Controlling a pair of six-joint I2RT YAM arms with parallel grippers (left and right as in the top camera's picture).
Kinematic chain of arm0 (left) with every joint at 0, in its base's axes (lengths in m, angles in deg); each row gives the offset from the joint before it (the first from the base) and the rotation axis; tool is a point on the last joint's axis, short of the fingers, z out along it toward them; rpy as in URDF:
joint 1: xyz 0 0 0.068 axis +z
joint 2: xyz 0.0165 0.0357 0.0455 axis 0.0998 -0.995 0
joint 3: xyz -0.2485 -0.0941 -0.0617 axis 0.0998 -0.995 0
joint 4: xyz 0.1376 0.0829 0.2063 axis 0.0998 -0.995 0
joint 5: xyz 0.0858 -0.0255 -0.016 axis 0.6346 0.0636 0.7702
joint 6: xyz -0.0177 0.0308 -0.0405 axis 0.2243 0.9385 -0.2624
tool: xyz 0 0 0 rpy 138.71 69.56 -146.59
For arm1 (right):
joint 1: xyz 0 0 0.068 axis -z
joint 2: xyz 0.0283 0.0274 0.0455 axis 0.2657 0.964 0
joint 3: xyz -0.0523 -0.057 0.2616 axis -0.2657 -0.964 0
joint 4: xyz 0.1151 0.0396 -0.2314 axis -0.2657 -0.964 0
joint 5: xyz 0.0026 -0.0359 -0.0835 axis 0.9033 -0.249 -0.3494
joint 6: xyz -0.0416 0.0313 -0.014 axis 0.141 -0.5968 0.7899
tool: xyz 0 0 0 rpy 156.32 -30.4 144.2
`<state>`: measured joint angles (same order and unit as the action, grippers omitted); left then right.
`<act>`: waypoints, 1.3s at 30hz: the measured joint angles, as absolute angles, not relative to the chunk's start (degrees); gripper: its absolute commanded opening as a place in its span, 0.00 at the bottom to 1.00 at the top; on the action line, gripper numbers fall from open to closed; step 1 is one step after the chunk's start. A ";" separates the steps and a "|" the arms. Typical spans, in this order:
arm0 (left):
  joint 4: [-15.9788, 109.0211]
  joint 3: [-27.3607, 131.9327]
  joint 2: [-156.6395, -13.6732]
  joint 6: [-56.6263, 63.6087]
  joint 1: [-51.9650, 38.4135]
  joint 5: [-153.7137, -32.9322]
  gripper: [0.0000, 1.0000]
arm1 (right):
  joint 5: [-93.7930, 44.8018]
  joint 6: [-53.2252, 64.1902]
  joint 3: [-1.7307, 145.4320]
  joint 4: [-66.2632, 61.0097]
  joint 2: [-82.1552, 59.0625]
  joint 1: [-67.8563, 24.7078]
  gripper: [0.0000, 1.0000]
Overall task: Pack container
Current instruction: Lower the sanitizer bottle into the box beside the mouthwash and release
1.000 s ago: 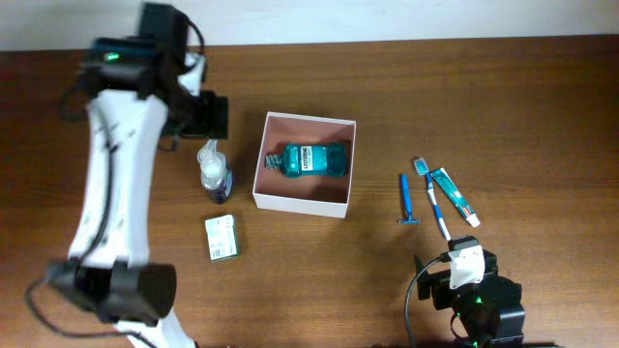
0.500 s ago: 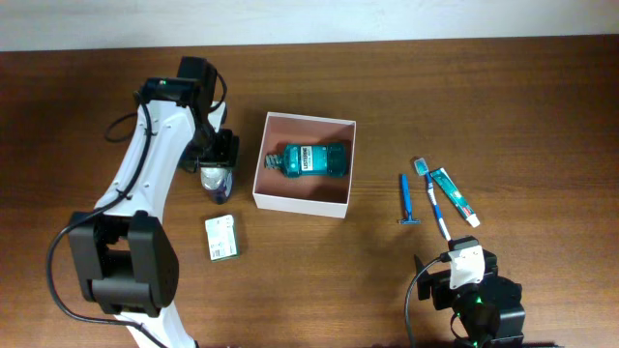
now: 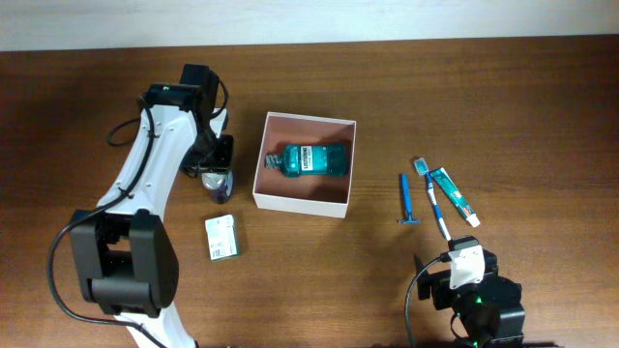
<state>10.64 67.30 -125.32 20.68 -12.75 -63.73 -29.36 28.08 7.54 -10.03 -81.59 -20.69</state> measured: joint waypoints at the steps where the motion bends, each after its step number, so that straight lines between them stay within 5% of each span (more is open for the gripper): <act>1: 10.60 67.30 -125.32 20.68 -12.75 -63.73 0.23 | -29.36 28.13 7.54 -10.03 -81.59 -20.69 0.99; 14: -5.97 85.27 -125.49 20.68 -13.02 -63.71 0.01 | -29.36 28.13 7.54 -10.05 -81.59 -20.69 0.99; 22: -12.24 104.74 -124.40 20.66 -20.12 -64.23 0.01 | -29.36 28.13 7.54 -10.03 -81.61 -20.69 0.99; 39: -2.65 100.63 -136.42 20.59 -38.65 -66.31 0.02 | -29.36 28.13 7.54 -10.03 -81.63 -20.69 0.99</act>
